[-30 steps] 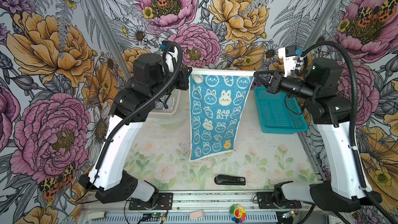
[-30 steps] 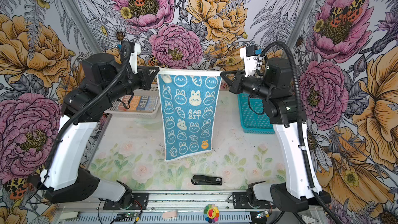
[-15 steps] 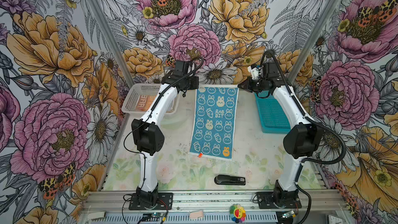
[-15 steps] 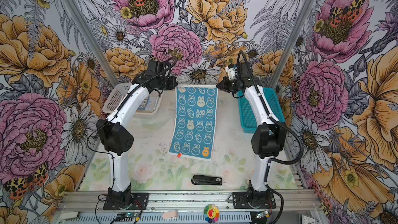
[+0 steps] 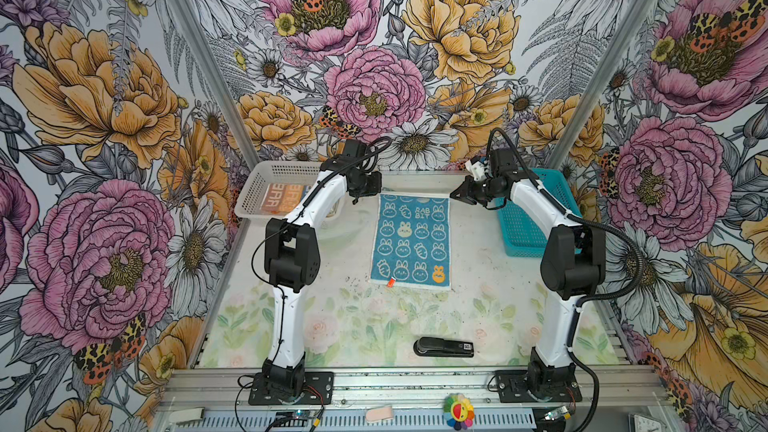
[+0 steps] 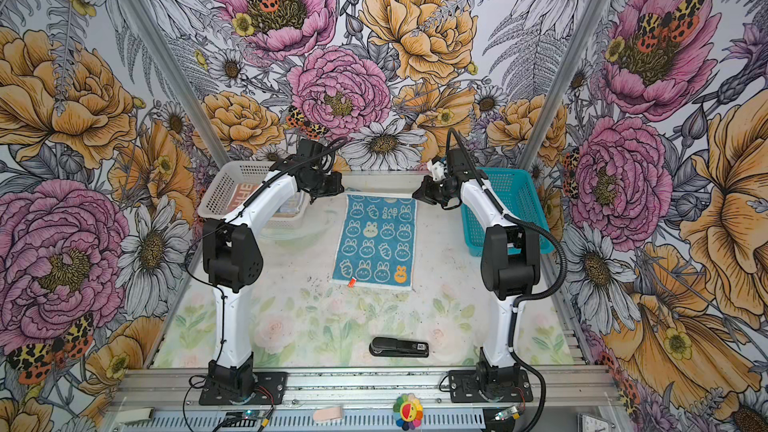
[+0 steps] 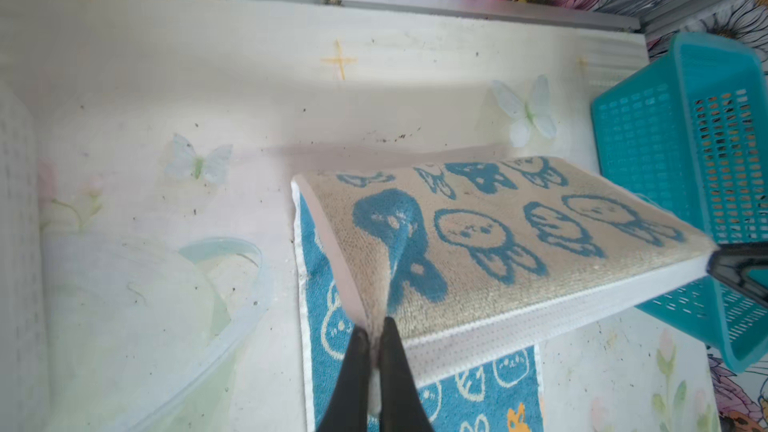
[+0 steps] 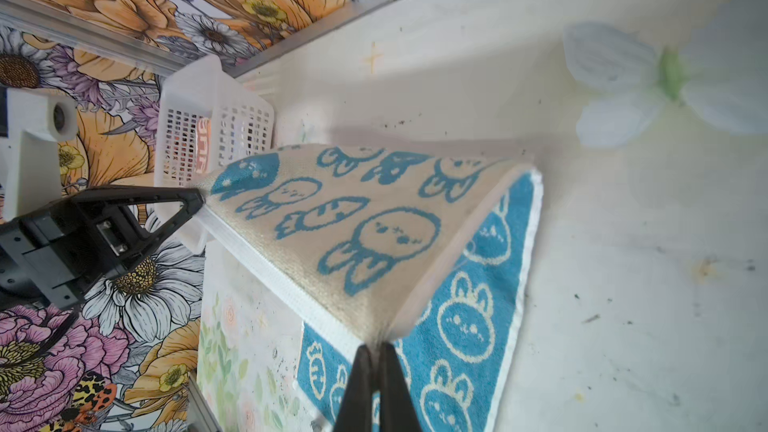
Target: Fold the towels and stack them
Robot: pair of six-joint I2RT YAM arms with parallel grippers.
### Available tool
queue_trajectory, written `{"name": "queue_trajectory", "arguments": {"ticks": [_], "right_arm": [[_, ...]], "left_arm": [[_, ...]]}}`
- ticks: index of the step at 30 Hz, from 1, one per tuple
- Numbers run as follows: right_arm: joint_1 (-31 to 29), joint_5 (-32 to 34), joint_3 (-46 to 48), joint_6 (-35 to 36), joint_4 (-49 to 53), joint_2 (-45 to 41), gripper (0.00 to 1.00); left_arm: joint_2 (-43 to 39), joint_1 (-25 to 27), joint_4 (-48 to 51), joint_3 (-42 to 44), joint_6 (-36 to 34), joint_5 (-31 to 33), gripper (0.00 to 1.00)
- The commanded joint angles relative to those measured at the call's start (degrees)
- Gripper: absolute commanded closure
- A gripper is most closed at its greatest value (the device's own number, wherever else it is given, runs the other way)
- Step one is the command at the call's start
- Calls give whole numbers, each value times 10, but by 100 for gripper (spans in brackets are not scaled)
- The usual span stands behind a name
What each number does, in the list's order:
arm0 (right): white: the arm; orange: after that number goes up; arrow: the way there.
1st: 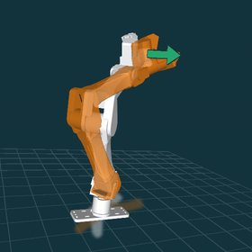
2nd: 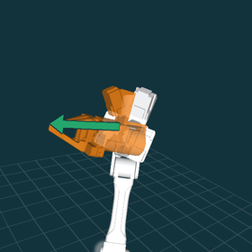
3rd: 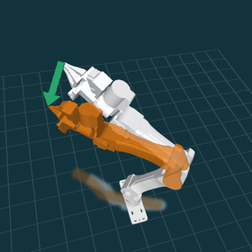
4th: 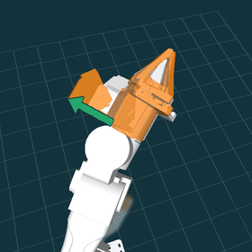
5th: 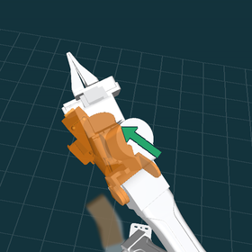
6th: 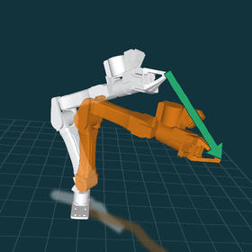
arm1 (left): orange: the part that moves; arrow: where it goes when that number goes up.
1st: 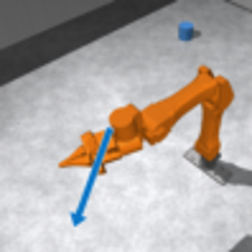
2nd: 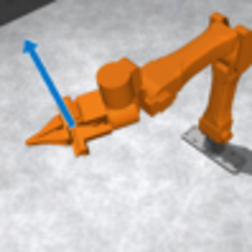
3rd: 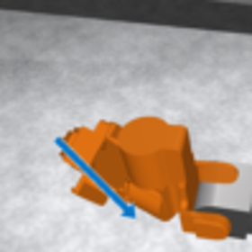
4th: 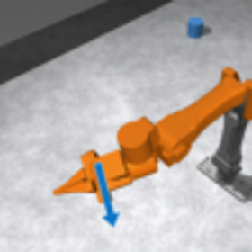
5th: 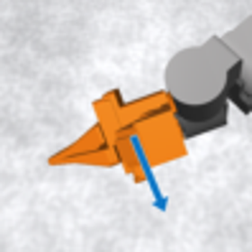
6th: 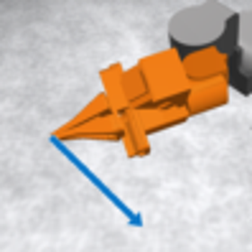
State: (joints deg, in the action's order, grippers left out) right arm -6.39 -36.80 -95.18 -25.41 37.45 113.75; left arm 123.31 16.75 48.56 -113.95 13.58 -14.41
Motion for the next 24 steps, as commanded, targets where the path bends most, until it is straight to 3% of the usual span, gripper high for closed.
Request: {"name": "queue_trajectory", "arguments": {"ticks": [1,12,17,24], "right_arm": [[16,70,79,-13,-33,-68,100],[-35,82,365,-66,-148,-160,100],[-49,91,402,-71,-172,-137,100],[-43,119,391,-78,-173,-87,100]], "left_arm": [[-53,-20,17,78,9,110,100],[-159,47,-43,353,41,144,100],[-155,66,-69,406,59,138,100],[-119,74,-79,397,66,137,100]]}}
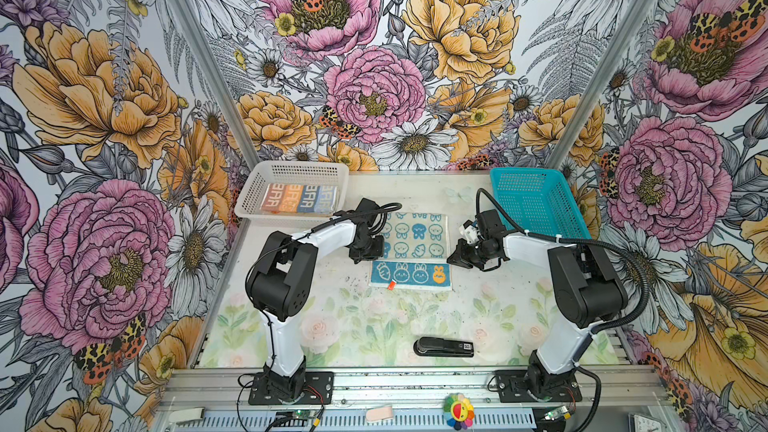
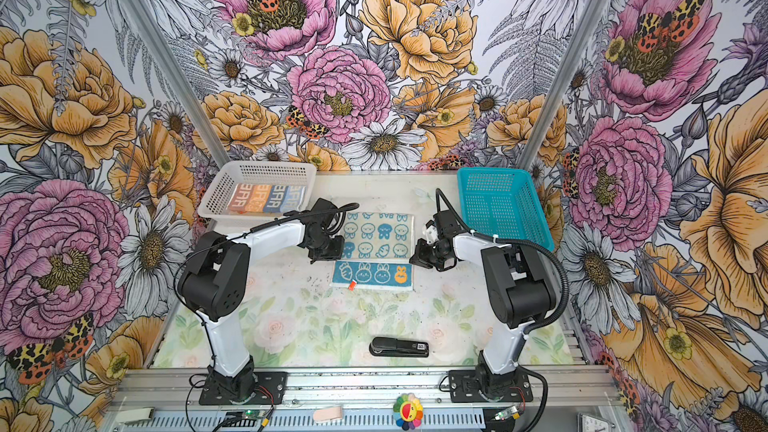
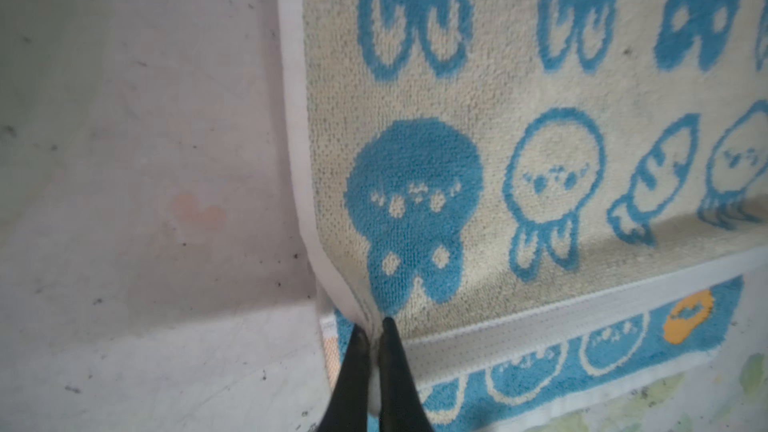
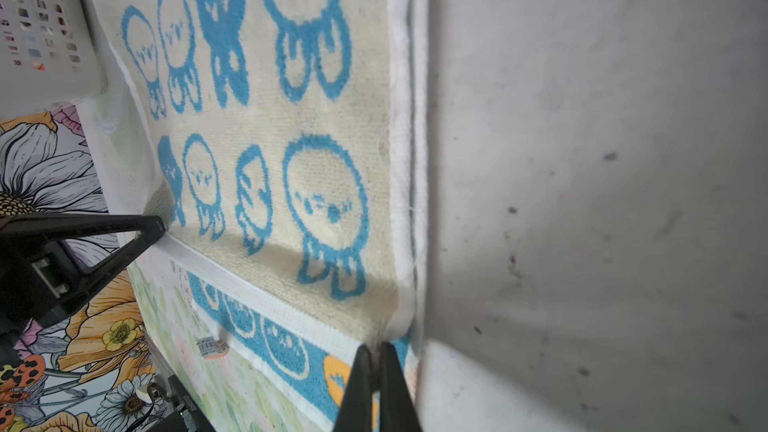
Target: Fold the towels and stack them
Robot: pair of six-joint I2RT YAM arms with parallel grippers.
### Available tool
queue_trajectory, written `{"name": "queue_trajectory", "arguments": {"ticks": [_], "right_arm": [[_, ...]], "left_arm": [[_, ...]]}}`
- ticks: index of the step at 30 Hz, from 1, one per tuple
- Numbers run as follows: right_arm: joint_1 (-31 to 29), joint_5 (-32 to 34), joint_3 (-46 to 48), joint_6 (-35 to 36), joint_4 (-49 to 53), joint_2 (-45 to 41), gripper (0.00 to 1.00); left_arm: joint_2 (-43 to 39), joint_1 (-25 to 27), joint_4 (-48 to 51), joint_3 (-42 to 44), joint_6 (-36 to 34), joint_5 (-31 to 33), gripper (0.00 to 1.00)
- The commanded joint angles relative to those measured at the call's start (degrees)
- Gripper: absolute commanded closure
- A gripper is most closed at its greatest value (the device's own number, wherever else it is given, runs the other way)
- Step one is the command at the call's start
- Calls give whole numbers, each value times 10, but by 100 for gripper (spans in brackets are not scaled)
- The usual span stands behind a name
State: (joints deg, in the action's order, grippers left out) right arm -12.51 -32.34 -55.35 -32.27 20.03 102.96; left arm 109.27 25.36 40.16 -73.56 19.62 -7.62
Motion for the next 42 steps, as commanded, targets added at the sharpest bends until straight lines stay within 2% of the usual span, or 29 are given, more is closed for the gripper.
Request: {"name": "queue_trajectory", "arguments": {"ticks": [1,9,15,23,31,36,42], "right_arm": [[19,75,-12,-11,1,29,100],[32,79,-59,-19,2,89,100],[50,56,-115,-21,4,118,100],[61,37,-176,-18,46,58,100],[62,36,-176,-13,73,-15,100],[62,40,-156,-5,90,-56,100],[50,51,-86,-3,88,-84,100]], "left_arm": [[29,-13,5,-13,6,70,100],[80,-19,7,-72,4,89,100],[113,-28,12,-134,1,82,100],[79,-43,47,-190,-14,86,100],[20,-52,64,-184,-22,88,100],[-8,-52,65,-163,-23,84,100],[-30,-39,63,-105,-16,91,100]]}}
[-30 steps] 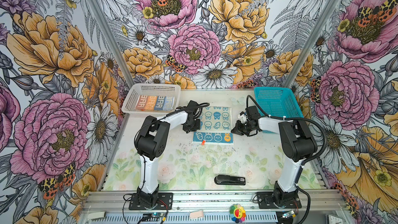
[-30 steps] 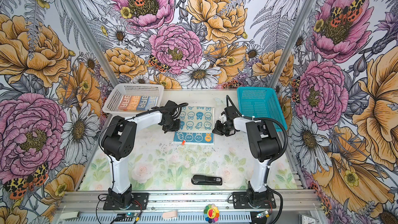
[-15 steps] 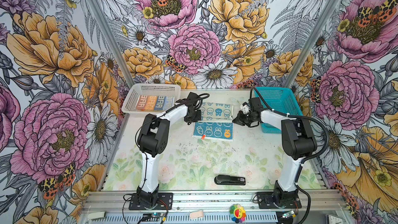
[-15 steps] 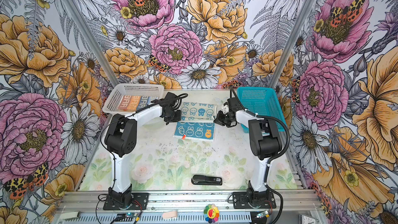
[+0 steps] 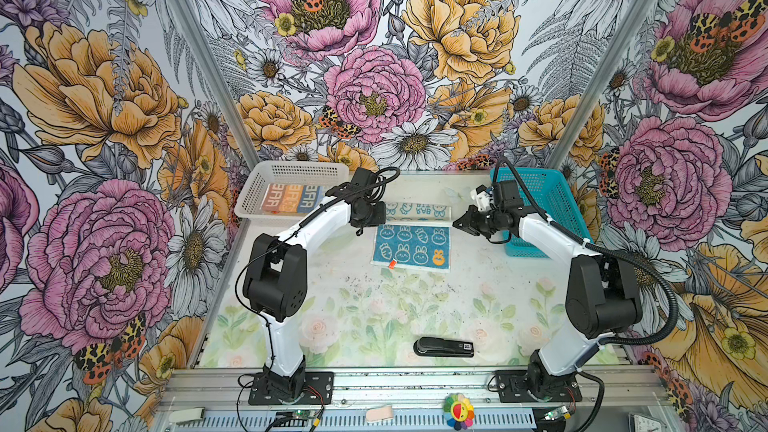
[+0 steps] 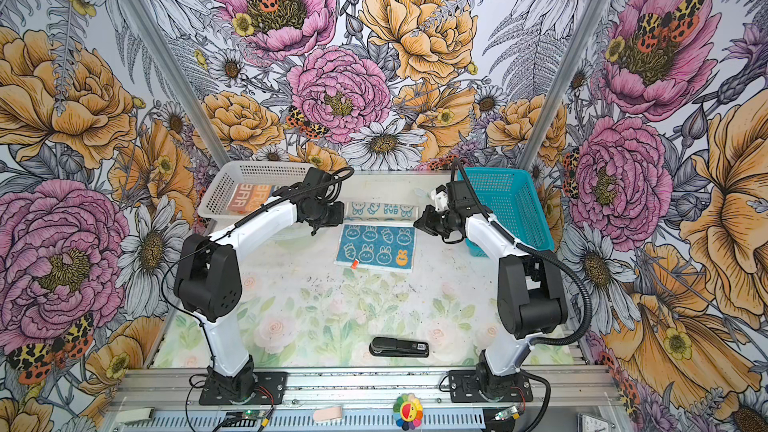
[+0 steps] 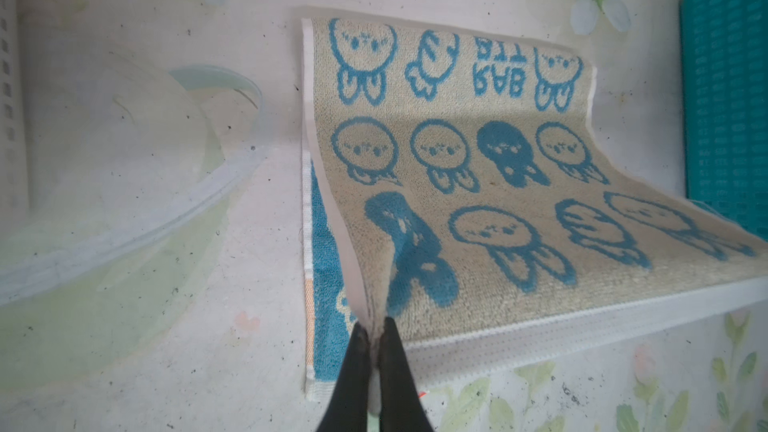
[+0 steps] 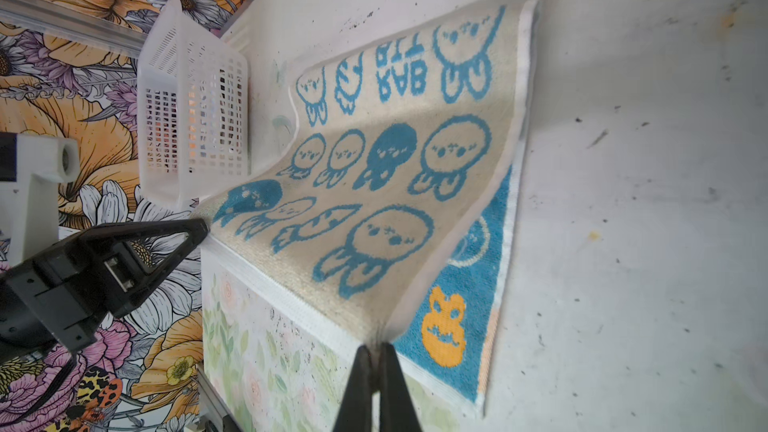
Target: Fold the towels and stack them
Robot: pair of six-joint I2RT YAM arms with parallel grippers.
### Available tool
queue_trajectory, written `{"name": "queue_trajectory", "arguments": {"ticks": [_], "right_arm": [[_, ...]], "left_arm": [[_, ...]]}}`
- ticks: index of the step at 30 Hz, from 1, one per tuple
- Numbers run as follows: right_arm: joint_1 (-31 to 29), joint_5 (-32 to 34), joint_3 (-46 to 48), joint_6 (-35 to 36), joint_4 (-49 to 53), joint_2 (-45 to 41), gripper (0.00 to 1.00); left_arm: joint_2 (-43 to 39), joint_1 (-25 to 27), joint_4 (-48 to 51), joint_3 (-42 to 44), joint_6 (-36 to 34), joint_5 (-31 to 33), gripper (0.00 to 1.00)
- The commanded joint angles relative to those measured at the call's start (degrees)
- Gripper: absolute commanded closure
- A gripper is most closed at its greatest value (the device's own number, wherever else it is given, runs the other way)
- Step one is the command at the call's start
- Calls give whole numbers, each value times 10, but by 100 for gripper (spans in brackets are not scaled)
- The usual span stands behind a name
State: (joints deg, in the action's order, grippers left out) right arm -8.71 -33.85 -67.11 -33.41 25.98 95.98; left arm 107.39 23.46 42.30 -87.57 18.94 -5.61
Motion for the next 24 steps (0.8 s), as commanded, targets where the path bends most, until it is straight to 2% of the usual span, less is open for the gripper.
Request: {"name": "queue_trajectory", "arguments": {"ticks": [1,12,24], "right_arm": [[8,71,46,9,28,-18,100],[-29,81,150,-10,-38,16,100],[-30,83,154,-12,-74,80,100]], "left_arm": [[-14,-17,41,49,-7,73,100],[5,15,8,137,5,101,100],[47,18,-6,138,4,100,100]]}}
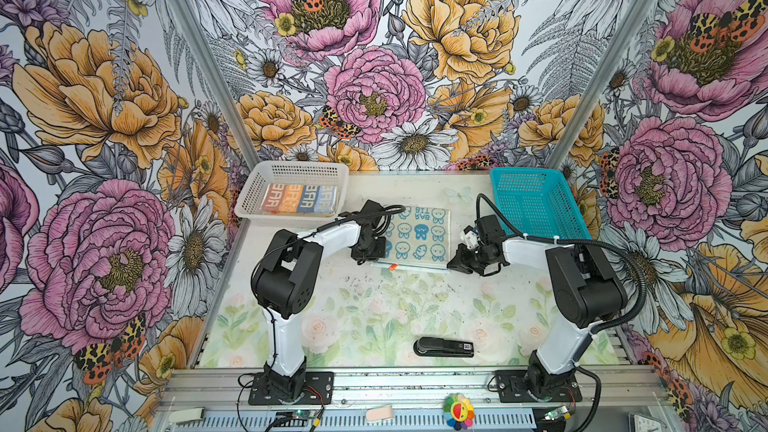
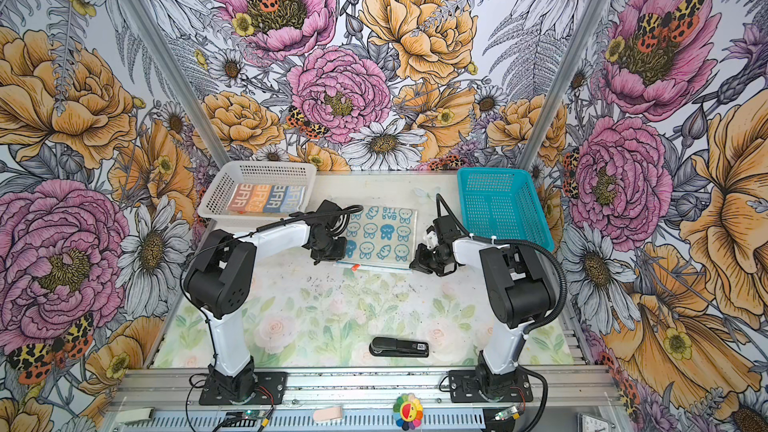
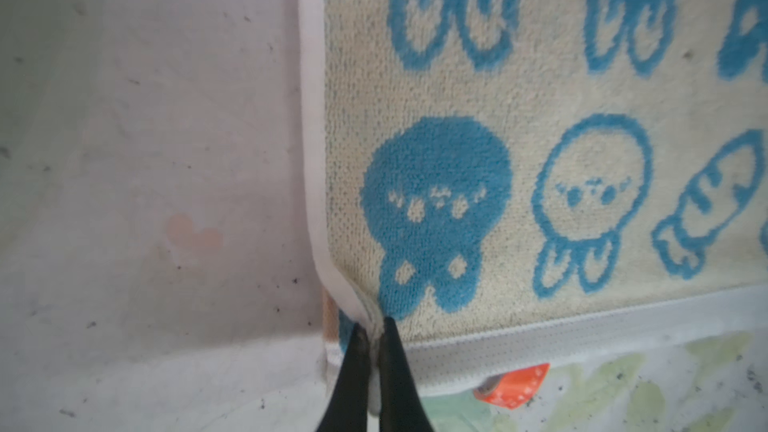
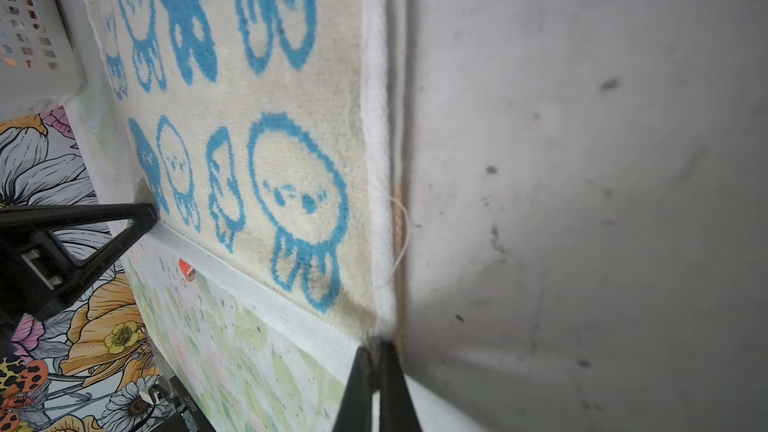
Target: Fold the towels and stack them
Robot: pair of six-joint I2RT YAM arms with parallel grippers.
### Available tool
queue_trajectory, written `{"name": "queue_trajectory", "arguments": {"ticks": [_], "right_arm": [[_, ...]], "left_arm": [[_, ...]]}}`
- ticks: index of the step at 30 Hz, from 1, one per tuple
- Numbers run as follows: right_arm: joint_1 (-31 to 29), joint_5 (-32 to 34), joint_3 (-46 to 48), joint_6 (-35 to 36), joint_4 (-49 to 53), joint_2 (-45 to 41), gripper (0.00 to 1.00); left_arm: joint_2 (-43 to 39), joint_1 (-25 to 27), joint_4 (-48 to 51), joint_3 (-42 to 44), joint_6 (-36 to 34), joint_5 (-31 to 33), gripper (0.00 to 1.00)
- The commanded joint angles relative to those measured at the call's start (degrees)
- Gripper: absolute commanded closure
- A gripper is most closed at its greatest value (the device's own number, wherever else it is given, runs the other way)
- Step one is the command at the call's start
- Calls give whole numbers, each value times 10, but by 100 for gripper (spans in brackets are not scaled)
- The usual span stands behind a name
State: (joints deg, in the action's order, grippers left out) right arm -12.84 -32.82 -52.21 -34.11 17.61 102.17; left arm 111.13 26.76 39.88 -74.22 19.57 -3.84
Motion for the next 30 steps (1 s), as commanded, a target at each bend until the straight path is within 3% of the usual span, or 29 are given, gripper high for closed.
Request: {"name": "queue_trajectory", "arguments": {"ticks": [1,12,18,30], "right_arm": [[12,71,3,-5,10,20,100],[18,55,-29,-14,36,-64,100],[18,69,-34,3,73,-99,100],[8,80,9,8,68,-81,100]], "left_arm": [[11,-15,19,2,-2,80,100],[-52,-29,42,-49,-9,82,100],[-97,-34,42,-32,-5,79,100],[-88,-11,41,26,5,88,100]]}}
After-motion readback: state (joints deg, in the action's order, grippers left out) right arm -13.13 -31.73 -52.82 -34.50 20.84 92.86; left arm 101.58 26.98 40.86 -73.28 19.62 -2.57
